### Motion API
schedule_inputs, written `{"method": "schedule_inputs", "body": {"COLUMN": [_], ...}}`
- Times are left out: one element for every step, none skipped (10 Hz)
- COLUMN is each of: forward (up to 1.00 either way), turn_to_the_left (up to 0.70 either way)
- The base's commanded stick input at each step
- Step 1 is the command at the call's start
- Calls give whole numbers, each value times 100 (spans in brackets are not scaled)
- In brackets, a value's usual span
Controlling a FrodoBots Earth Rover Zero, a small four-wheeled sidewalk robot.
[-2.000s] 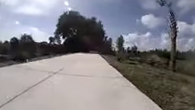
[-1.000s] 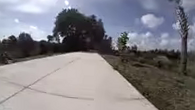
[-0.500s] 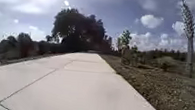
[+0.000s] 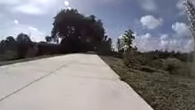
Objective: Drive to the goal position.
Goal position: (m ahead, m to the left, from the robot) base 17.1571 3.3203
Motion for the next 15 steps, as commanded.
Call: {"method": "schedule_inputs", "body": {"forward": [85, 85, 85, 85, 85, 85, 85, 85, 85, 85, 85, 85, 85, 85, 85], "turn_to_the_left": [0, 0, 0, 0, 0, 0, 0, 0, 0, 0, 0, 0, 0, 0, 3]}}
